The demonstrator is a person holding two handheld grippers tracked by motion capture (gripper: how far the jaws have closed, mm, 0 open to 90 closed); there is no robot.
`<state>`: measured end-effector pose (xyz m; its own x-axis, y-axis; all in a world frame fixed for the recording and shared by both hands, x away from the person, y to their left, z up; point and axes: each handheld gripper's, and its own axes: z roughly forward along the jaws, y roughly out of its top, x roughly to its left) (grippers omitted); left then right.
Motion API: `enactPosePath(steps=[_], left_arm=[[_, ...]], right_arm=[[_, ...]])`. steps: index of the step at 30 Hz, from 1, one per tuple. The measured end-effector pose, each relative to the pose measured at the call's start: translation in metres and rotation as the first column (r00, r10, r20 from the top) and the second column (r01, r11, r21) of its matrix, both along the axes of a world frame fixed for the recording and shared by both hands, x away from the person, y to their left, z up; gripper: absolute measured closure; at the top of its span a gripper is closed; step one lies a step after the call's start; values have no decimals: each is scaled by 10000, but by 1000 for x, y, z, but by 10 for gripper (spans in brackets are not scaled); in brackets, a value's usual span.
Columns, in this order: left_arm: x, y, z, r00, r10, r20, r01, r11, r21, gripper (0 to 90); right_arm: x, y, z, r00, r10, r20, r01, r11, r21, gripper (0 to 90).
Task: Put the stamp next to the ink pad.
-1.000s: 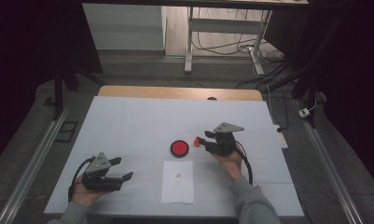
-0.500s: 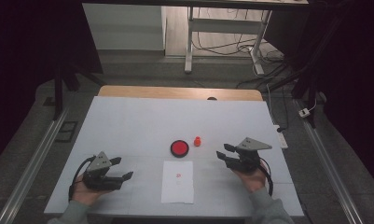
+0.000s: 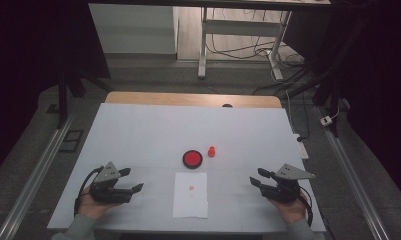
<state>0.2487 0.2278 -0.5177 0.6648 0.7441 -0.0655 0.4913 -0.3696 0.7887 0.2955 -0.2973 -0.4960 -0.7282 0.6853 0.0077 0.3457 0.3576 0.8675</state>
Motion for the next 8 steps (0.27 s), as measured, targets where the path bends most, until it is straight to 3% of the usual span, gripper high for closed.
enactPosePath(steps=[8], left_arm=[[0, 0, 0, 10000, -16, -35, 16, 10000, 0, 258]], right_arm=[[0, 0, -1, 9999, 114, -27, -114, 9999, -42, 505]])
